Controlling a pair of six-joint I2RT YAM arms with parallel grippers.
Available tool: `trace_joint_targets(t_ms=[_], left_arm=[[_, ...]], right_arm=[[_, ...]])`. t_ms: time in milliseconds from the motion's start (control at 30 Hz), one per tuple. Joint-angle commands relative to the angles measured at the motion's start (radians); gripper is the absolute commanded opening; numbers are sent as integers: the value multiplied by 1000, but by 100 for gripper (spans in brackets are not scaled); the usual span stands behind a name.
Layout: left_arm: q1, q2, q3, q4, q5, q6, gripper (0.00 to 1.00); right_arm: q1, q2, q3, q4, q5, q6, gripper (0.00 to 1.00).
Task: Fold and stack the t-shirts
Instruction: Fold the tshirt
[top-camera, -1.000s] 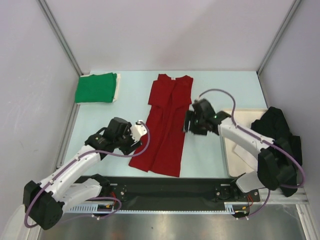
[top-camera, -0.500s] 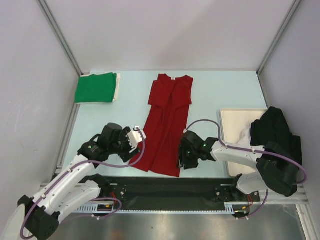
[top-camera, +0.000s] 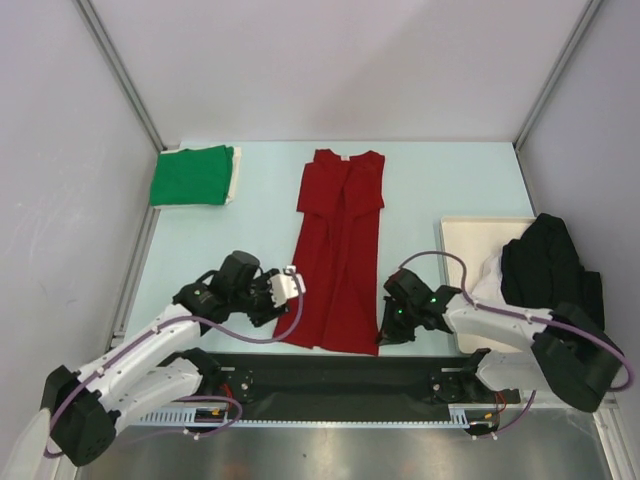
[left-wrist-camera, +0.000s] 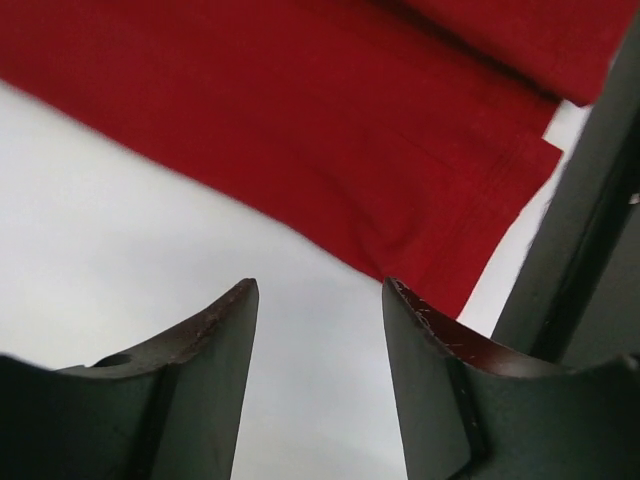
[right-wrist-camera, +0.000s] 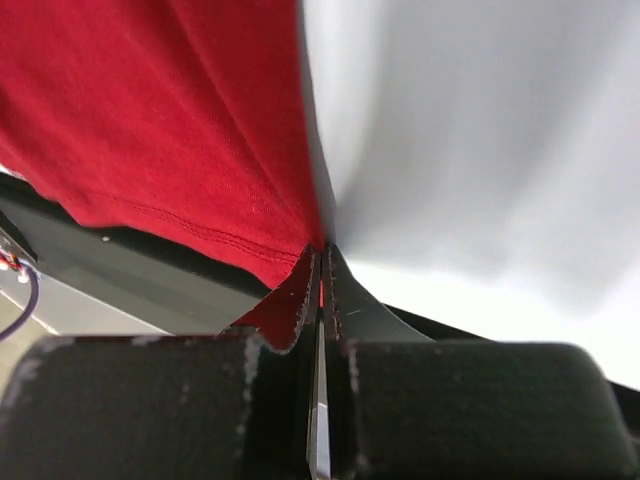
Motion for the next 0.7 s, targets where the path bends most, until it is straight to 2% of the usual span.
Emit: trace_joint_targets(t_ms=[0,67,167,200,233,267,333,533,667], left_arm=[[-112,48,5,136,52,106,58],[-215,65,-4,155,32,151,59],[-341,89,-58,196,-16,258,68],[-370,94,-94,210,-33,321,71],[-422,101,-111,206,-47,356,72],[-444,101,-128,201,-57,385,72],[-475,100,-154,171,-61,445,74],[-476,51,-130,11,-85,536,77],[-479,83,-153,77,-93,516,75]], right_arm=[[-46,-93,-51,-111,2,-9,0],[-77,-139,-55,-157,3,-32,0],[-105,-165,-45,-195,-3,-49,1],[-109,-170,-39,-223,-3,-62,4],[-118,-178,-38,-234,-1,-65,15],[-120,-188,-38,-240,-6,-69,21],[-120,-199,-41,-234,-18,-63,27],[-108,-181,-38,-191,-38,-46,30],[-92,-150,-41,-156,-49,-36,30]])
